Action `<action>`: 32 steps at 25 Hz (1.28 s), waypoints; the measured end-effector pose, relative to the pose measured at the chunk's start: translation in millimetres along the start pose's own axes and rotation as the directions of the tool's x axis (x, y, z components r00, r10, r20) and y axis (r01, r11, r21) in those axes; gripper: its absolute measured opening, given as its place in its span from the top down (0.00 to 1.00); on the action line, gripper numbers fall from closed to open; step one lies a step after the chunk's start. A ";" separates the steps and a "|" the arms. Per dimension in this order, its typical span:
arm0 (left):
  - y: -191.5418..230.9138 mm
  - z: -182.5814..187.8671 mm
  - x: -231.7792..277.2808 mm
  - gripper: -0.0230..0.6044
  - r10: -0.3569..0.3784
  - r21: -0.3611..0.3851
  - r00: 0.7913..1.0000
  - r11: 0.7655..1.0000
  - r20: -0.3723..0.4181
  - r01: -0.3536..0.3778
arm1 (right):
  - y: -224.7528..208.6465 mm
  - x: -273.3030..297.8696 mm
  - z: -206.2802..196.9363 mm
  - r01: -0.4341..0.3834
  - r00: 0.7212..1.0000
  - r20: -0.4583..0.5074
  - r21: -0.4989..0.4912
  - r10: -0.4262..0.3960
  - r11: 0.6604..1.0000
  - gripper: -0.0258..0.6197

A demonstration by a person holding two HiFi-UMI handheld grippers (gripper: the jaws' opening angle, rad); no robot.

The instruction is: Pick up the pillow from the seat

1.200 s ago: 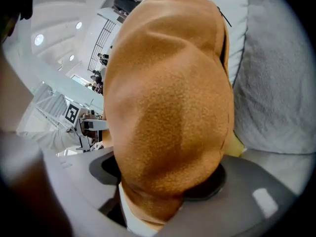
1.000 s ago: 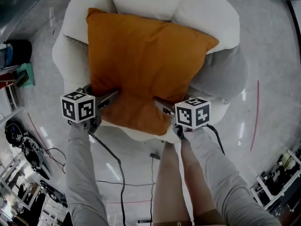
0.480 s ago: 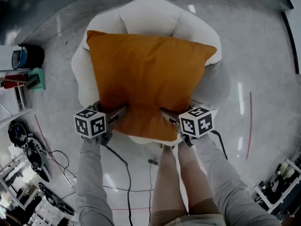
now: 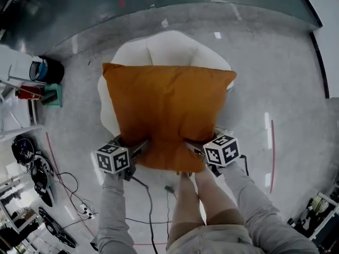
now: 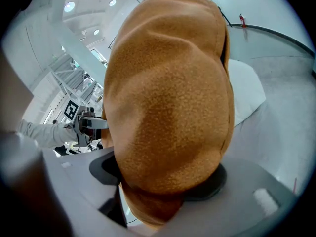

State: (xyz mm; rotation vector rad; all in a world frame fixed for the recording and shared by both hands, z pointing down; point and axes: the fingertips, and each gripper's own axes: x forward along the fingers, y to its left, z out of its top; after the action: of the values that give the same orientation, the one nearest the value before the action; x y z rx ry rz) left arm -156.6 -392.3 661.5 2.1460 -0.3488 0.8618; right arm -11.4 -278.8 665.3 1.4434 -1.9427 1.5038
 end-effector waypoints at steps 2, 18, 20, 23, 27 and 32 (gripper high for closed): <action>-16.3 3.6 -12.7 0.40 0.004 -0.011 1.000 1.000 0.024 -0.004 | 8.7 -18.9 5.7 0.001 1.000 -0.006 -0.025 -0.001 1.000 0.48; -122.9 -4.7 -119.9 0.40 0.038 -0.034 0.985 0.999 0.171 -0.032 | 93.5 -134.3 11.0 -0.022 1.000 0.000 -0.203 0.022 0.979 0.48; -129.5 -9.6 -132.1 0.40 0.045 -0.032 0.983 0.999 0.179 -0.040 | 104.7 -141.0 6.9 -0.026 1.000 0.006 -0.216 0.028 0.976 0.48; -139.3 -12.2 -143.8 0.40 0.059 -0.023 0.979 0.998 0.197 -0.056 | 113.5 -150.0 3.9 -0.037 0.999 0.016 -0.234 0.042 0.972 0.48; -149.5 -14.7 -158.7 0.40 0.073 -0.023 0.971 0.997 0.228 -0.070 | 125.7 -160.3 6.2 -0.040 0.998 0.029 -0.282 0.050 0.959 0.48; -161.6 -21.2 -180.2 0.40 0.080 -0.032 0.960 0.997 0.267 -0.074 | 145.9 -174.4 6.4 -0.044 0.998 0.029 -0.334 0.056 0.942 0.48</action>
State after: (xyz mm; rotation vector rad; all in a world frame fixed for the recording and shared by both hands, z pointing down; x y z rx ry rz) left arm -218.1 -276.2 457.2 2.2444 -0.5797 0.6048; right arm -50.7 -199.8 455.7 1.2901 -2.1449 1.1021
